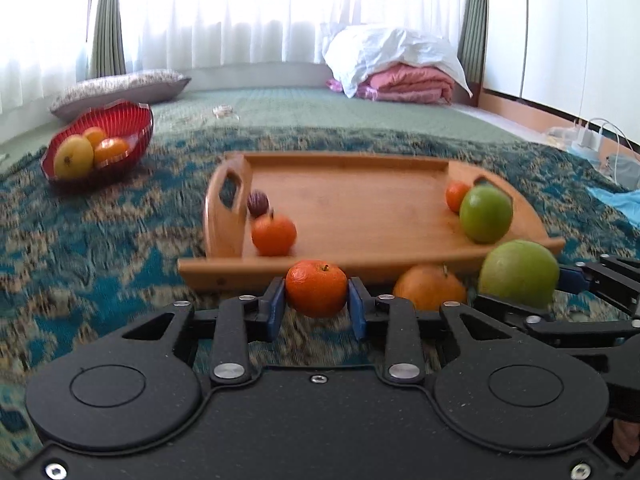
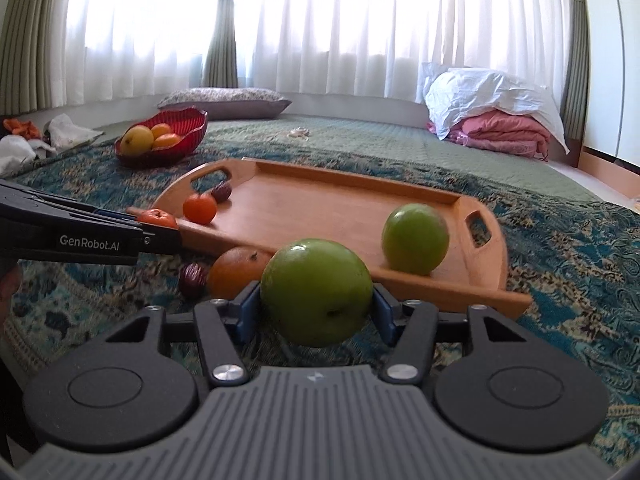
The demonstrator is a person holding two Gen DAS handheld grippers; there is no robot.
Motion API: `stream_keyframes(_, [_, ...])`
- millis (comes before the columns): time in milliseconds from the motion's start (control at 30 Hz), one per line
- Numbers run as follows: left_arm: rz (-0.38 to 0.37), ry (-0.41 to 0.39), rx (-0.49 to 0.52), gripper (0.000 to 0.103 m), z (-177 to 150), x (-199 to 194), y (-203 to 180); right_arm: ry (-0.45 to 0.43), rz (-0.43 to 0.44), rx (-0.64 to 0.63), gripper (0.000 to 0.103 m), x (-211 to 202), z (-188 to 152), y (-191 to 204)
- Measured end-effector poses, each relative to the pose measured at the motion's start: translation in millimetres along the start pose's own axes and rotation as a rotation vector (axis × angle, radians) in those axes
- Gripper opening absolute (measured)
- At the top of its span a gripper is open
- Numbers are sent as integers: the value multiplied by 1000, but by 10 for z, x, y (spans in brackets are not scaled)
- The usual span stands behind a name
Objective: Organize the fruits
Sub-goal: 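Grasp the tangerine with the left gripper while the right gripper grasps the green apple, then carry the tangerine and green apple onto the tray and open both grippers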
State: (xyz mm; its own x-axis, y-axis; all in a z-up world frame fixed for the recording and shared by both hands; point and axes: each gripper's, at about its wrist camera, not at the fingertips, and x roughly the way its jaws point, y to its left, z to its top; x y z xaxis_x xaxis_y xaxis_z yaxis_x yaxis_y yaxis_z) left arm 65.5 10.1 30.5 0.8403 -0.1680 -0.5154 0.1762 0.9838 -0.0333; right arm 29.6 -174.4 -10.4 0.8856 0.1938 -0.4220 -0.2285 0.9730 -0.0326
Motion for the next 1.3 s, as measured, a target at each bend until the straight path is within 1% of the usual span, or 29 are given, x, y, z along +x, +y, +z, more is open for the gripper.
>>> stream_keyframes(133, [-7,-13,-14,31,260,86,74,-29,-34,41,61,35,224,-170])
stream_keyframes(200, [-12,-16,-41,31,416,164,141,-37,-53,61,61,82,357,-279])
stream_keyframes(367, [-5,3,-60,31,775,427,284,-14,-88,110,61,307,723,-585])
stream_keyframes(433, [3,9,-50,31,906,550,321,8,-108,106,61,448,850,-693])
stream_keyframes(500, [-5,22,-54,31,1010,687,368,50,-114,109,60,635,964,-812])
stream_keyframes(600, [-33,58,-85,31,1153,927,464,129,-104,170,60,964,1060,-1014])
stream_keyframes(733, [-11,116,-90,31,1230,1250,538,187,-106,251,60,1312,1112,-1205])
stream_keyframes(800, [8,143,-84,31,1232,1409,571,209,-109,255,60,1435,1130,-1232])
stream_keyframes(933, [36,192,-101,31,1207,1641,606,281,-108,227,60,1678,1119,-1207])
stream_keyframes(1000, [48,203,-97,31,1196,1708,614,302,-107,216,60,1750,1097,-1178])
stream_keyframes(1300, [59,219,-55,31,1204,1825,547,334,-105,220,60,1882,1054,-1132])
